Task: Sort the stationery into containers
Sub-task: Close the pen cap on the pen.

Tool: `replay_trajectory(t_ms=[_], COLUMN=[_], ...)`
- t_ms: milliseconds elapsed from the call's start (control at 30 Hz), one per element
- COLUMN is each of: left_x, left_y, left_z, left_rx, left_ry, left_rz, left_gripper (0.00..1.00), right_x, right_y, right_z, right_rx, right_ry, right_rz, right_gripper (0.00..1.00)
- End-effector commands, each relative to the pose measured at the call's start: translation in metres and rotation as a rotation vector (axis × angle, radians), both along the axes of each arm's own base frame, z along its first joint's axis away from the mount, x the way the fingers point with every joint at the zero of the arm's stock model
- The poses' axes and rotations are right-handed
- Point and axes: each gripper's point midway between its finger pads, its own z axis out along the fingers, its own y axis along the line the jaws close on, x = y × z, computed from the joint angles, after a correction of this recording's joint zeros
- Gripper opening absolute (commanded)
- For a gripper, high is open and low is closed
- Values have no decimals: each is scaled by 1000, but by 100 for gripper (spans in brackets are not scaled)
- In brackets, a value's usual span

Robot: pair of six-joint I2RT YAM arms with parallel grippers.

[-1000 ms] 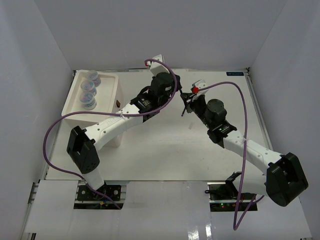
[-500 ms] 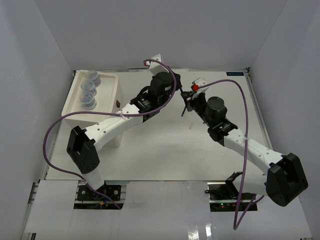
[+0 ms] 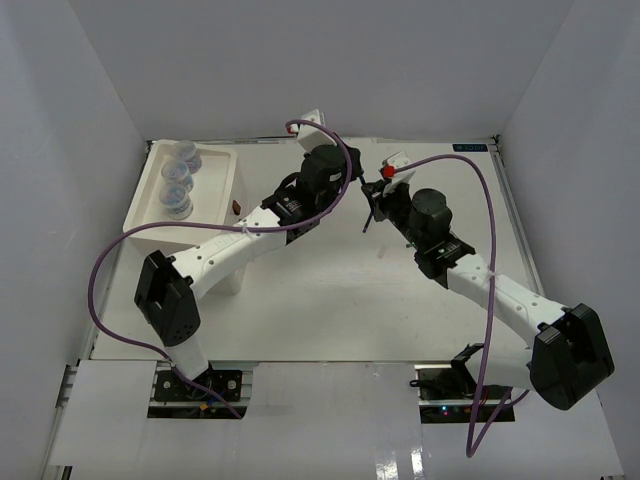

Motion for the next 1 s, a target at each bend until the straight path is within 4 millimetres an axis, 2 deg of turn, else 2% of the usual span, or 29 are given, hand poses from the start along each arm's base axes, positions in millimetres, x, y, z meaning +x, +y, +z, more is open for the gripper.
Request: replay_trajectory(t_ms=[0,233,567,767,967], left_x=[-59,-61,-66,-73,-80], left_y=[-48,-48,-53,-56,-60], left_z=[-103,-116,-133,-149,-146], left_rx=[146,186,237,253,229], left_ry=[265,297,343,388,401], left_rz=[-268,-277,-324,-359,-385], left_gripper=[0,0,0,0,0], right_x=[-31,-34,-34,-36,-35], right_y=[1,-1,-2,-4,-4], right_z=[192,205,212,223,223], right_rx=[349,358,359,367,361], right_ry=[-474,-502,-516,-539,-543], right_rz=[88,86,84,80,76], right_gripper=[8,8,8,8,8])
